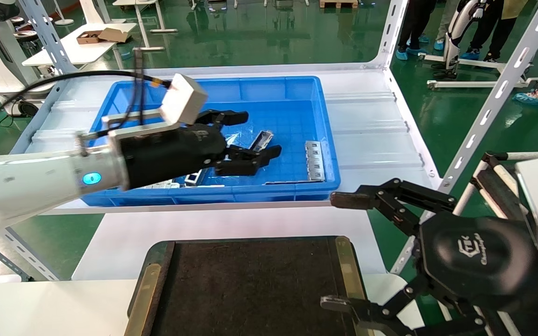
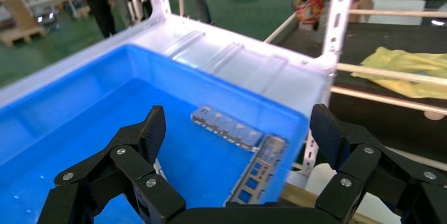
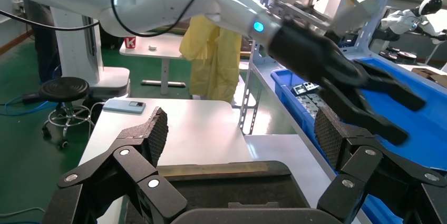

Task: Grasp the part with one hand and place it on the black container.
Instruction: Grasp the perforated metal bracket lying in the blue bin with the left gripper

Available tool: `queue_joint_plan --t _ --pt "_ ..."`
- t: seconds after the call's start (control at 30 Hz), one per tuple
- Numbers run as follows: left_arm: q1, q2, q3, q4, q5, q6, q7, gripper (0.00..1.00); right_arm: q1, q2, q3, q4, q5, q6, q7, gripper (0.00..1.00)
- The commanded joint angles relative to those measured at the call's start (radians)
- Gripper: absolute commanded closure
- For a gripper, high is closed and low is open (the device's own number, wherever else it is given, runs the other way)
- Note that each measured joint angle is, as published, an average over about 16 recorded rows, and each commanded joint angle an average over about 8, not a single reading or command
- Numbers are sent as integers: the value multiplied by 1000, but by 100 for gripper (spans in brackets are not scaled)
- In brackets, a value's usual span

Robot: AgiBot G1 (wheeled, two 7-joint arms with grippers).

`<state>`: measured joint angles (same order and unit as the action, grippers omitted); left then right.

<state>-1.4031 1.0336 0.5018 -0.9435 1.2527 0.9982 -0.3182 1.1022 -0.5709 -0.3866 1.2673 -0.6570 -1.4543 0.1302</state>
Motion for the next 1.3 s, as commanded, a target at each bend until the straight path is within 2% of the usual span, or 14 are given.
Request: queue_joint_plan --t 0.03,0.4,0.43,0.47,0.67,0.7,0.73,1.3 --pt "-29 43 18 61 35 -29 5 0 0 0 0 0 0 0 0 0" --pt "-135 232 66 422 136 -174 91 0 0 0 0 0 0 0 0 0" --pt "-143 247 67 451 140 -188 102 1 0 0 0 0 0 0 0 2" --pt "-150 261 67 480 143 -203 116 9 0 0 0 0 0 0 0 12" --pt "-181 315 66 603 133 -273 184 84 0 0 0 0 0 0 0 87" --pt "-184 319 66 616 128 -281 192 95 0 0 0 0 0 0 0 97" --pt "-186 321 67 626 121 -288 197 100 0 0 0 0 0 0 0 100" --pt "-188 325 137 688 35 -321 214 100 0 0 0 0 0 0 0 100"
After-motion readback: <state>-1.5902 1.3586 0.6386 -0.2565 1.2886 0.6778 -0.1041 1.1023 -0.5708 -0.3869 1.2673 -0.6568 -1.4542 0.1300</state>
